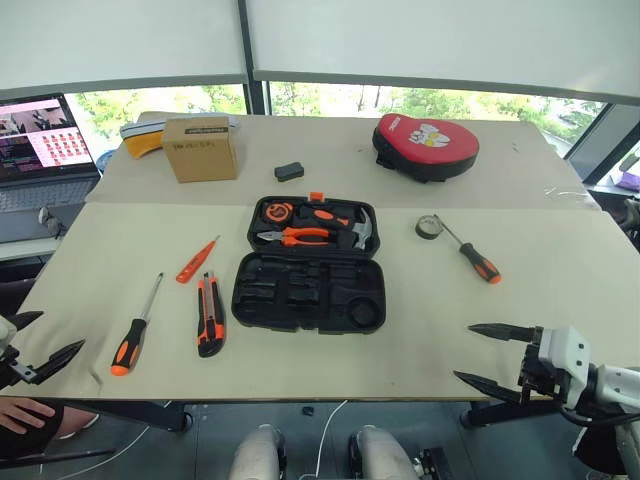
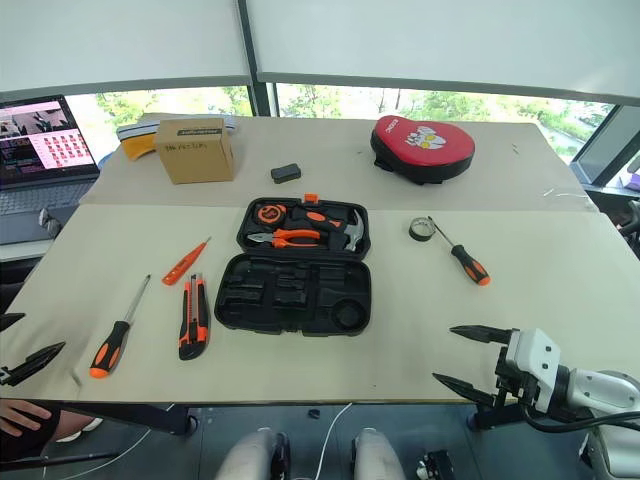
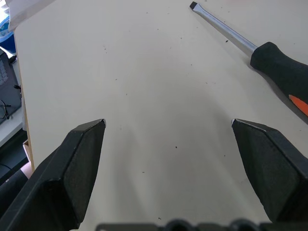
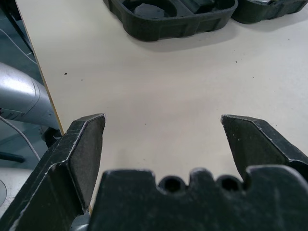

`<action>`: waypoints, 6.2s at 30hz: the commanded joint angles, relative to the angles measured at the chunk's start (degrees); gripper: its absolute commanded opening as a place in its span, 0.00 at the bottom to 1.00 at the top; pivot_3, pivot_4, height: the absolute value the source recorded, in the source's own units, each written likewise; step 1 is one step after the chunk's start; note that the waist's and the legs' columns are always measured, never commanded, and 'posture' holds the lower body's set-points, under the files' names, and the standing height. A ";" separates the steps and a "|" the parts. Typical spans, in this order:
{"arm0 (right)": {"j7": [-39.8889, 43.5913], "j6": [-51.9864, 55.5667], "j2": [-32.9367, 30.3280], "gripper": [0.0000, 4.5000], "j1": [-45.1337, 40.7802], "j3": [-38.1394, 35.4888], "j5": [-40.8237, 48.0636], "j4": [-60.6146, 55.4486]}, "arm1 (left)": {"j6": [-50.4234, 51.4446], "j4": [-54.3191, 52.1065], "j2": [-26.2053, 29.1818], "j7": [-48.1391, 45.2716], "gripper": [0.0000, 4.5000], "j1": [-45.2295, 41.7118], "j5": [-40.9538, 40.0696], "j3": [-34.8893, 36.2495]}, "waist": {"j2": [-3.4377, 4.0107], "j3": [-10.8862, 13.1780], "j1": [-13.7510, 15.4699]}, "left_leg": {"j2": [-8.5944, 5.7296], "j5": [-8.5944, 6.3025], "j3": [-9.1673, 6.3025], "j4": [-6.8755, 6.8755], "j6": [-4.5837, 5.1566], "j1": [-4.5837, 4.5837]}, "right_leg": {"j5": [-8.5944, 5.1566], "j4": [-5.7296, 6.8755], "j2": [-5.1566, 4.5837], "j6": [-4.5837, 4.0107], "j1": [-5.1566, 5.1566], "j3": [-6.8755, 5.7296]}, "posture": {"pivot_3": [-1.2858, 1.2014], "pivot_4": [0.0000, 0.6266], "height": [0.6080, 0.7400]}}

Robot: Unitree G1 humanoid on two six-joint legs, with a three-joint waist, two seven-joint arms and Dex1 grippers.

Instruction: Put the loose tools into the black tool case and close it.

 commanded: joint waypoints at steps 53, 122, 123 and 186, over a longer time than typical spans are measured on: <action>-7.52 4.57 10.51 1.00 -5.57 1.43 11.57 -17.66 | 66.71 -36.69 1.51 23.06 0.14 -4.05 -18.67 -2.15 | -0.07 -0.17 -0.45 | -0.07 -0.03 -0.06 -0.05 -0.08 0.23 | -0.06 0.21 -0.25 -0.07 0.07 0.02 | 0.52 0.24 1.00; -27.97 18.54 13.71 1.00 8.93 0.17 14.52 -39.28 | -10.84 26.82 -27.50 -6.92 0.34 -72.66 30.69 -57.46 | 0.11 -0.05 1.17 | -0.15 0.06 -0.19 1.32 0.27 -1.14 | 0.15 0.22 0.37 0.43 -0.04 -0.12 | 0.52 0.24 1.00; -28.03 18.88 13.43 1.00 9.06 -0.01 14.89 -39.52 | -11.85 26.62 -27.74 -7.08 0.37 -72.17 29.68 -56.78 | 0.11 -0.05 1.12 | -0.15 0.05 -0.19 1.32 0.27 -1.12 | 0.15 0.22 0.36 0.43 -0.04 -0.11 | 0.52 0.24 1.00; -28.85 -4.10 25.11 1.00 24.47 -22.37 5.82 -11.65 | 21.43 -21.27 -13.84 -19.19 0.99 -30.03 -18.62 -23.68 | 0.58 -0.26 0.60 | 0.08 -0.06 -0.40 1.36 0.37 -0.91 | 0.10 0.23 0.27 0.37 0.06 0.09 | 0.52 0.24 1.00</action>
